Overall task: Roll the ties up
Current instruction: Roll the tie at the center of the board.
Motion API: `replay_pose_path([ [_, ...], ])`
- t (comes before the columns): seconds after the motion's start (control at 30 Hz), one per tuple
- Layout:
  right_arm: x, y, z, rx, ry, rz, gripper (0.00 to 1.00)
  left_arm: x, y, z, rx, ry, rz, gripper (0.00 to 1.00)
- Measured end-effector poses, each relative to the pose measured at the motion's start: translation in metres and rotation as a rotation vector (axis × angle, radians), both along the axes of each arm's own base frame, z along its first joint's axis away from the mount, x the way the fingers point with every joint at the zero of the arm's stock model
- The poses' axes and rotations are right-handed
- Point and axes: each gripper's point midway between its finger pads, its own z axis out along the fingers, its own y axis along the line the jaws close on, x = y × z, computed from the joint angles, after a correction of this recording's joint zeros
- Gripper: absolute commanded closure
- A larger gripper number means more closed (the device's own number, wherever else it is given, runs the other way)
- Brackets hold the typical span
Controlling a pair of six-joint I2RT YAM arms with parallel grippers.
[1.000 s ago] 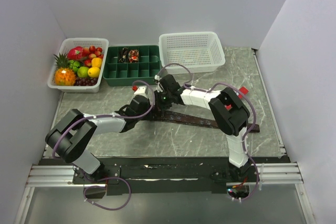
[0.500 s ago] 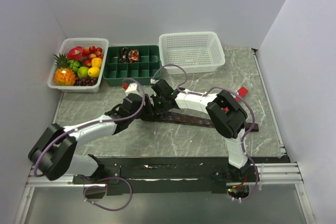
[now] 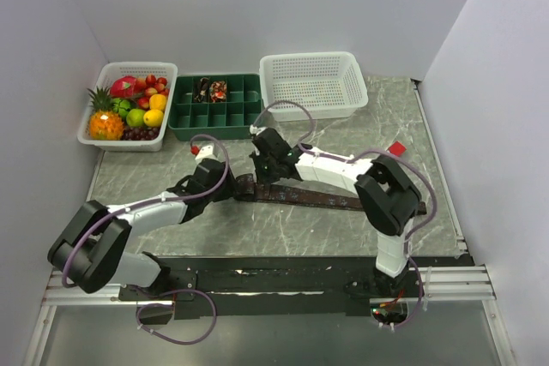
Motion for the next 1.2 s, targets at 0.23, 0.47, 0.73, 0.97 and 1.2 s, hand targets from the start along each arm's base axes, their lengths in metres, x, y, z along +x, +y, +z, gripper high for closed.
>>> replay_pose_path([
  [0.23,0.009,0.010,0.046,0.083,-0.079,0.008,1.00,-0.004,0.002,-0.018,-0.062,0.034,-0.005,0.44],
  [0.47,0.003,0.019,0.040,0.107,-0.046,0.042,1.00,0.003,-0.013,-0.018,-0.116,0.012,-0.042,0.44],
  [0.73,-0.003,0.019,0.008,0.071,0.009,0.054,1.00,0.005,-0.017,-0.018,-0.131,0.004,-0.052,0.46],
  [0.97,-0.005,0.019,-0.011,0.047,0.038,0.051,1.00,0.005,-0.018,-0.017,-0.134,0.003,-0.054,0.41],
  [1.2,-0.008,0.020,-0.014,0.041,0.019,0.044,1.00,0.004,-0.023,-0.016,-0.172,0.007,-0.061,0.43],
])
